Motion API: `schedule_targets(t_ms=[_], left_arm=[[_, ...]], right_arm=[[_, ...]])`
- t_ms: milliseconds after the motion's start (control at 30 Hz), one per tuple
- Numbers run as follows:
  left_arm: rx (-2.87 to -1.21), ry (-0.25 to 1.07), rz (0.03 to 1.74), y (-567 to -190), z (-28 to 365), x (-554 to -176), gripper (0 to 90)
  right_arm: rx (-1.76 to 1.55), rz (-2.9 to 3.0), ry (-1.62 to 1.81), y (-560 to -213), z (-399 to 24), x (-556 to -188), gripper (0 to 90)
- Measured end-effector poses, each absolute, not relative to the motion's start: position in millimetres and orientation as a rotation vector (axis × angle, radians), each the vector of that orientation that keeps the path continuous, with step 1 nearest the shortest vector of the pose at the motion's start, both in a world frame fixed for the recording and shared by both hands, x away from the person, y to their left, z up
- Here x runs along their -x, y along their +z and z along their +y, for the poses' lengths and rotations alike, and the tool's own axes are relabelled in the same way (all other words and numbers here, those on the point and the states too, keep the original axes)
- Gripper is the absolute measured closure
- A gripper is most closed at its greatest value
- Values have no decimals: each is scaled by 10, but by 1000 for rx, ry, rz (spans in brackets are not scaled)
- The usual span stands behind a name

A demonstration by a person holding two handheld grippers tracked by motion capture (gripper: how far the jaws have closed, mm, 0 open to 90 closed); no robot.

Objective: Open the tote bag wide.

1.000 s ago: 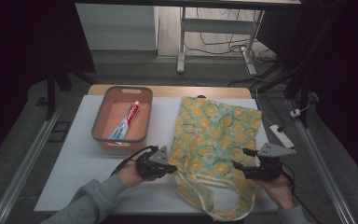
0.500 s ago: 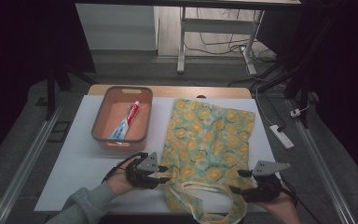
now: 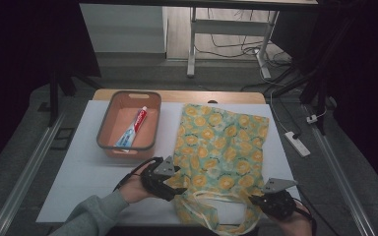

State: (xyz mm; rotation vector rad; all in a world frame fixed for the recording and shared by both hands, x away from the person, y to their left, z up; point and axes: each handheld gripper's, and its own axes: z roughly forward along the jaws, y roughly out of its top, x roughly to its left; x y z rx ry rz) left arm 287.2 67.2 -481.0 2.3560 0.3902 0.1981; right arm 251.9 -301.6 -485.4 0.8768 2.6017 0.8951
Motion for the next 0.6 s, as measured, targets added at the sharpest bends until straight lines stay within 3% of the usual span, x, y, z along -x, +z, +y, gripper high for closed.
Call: schedule_targets(t_ms=[433,467,500,533,567,600], left_arm=[[-2454,52,129,-4876,356,-2806,296],[-2465,45,128,-4891,342,-2808,335],[-2474,39,143,-4912,324,-2816,436],[-2484,35,158,-4934,307,-2827,436],[-2493,40,166,-4954,295,-2839,629],[-2496,40,173,-4968,286,-2854,629]], right_arm=[[-885,2554,985,-4738,-3021,-2567,898],[-889,2549,988,-4736,-3025,-2569,898],[-893,2543,994,-4732,-3034,-2575,898],[-893,2543,994,-4732,-3034,-2575,898],[-893,2538,997,-4728,-3040,-2575,898],[-893,2538,997,-4728,-3040,-2575,898]])
